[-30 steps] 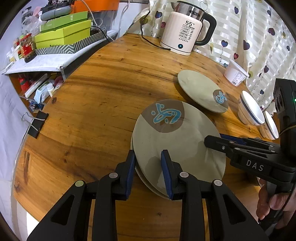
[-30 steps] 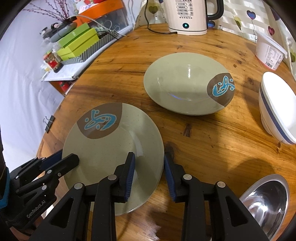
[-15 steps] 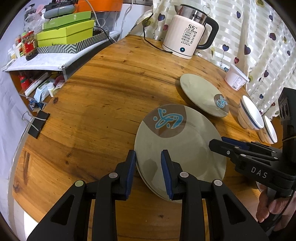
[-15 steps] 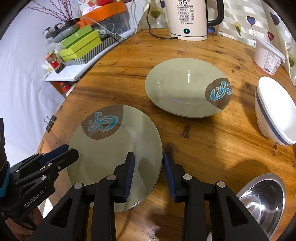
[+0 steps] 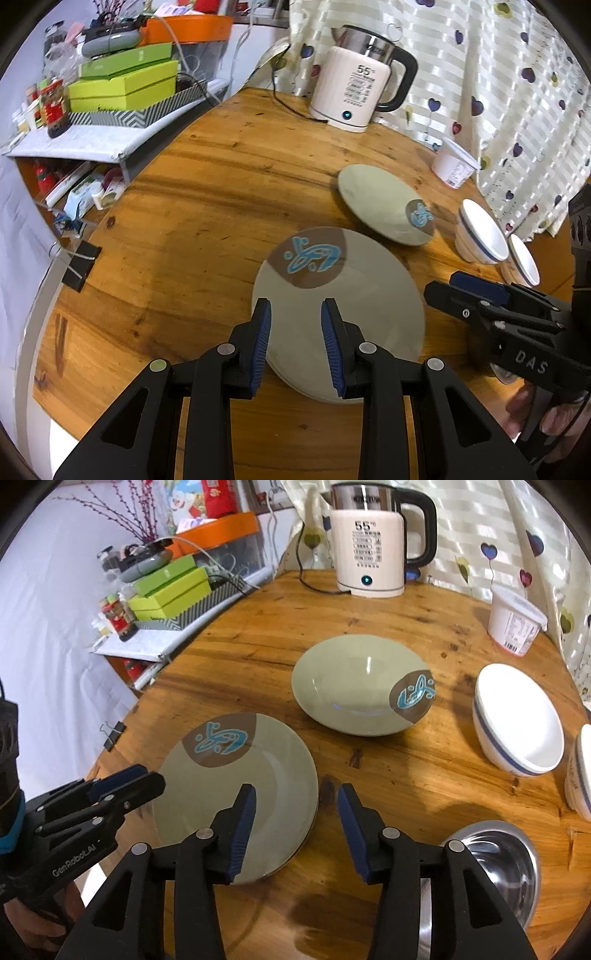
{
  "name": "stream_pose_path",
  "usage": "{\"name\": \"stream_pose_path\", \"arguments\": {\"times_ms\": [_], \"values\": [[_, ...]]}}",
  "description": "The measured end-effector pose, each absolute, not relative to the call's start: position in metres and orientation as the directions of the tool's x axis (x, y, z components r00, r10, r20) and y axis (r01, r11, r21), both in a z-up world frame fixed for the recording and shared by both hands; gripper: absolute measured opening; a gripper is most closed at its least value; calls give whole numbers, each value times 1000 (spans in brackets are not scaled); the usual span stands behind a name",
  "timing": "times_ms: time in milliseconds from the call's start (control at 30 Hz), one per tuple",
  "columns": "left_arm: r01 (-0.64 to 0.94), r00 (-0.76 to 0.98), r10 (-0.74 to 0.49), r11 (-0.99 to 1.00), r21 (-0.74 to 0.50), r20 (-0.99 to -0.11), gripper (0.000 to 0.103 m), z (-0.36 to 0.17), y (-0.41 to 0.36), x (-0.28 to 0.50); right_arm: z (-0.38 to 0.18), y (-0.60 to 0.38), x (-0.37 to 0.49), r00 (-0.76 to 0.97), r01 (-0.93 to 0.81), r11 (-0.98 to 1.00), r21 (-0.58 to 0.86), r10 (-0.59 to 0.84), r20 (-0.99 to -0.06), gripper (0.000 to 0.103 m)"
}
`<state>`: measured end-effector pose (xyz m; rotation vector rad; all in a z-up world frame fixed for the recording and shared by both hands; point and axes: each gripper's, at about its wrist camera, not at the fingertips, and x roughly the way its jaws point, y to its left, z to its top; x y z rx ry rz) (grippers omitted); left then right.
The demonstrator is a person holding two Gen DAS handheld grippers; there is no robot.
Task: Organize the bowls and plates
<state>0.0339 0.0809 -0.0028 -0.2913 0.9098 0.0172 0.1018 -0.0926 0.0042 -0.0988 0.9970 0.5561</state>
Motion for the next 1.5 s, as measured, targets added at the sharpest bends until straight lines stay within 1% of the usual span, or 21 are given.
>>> {"name": "stream_pose_path", "arguments": {"times_ms": [267, 567, 1200, 1300, 1500], "values": [[-98, 625, -136, 963, -251, -769, 29, 5, 72, 35, 24, -99, 86, 478, -493, 863, 115, 379, -792, 48], [-74, 625, -153, 965, -253, -766, 29, 8, 64, 36, 27, -108, 85, 495, -466, 879, 106, 358, -792, 48], [-39, 613, -177, 967, -253, -770, 29, 10, 55, 49, 24, -116, 91, 498, -436, 893, 112, 343, -797, 49], [-27, 610, -190, 965, -260, -769, 29, 10, 54, 53, 24, -119, 94, 498, -429, 896, 118, 343, -796, 51], [10, 610, -225, 961, -277, -760, 29, 12, 51, 64, 21, -127, 103, 498, -404, 905, 136, 342, -797, 51]]}}
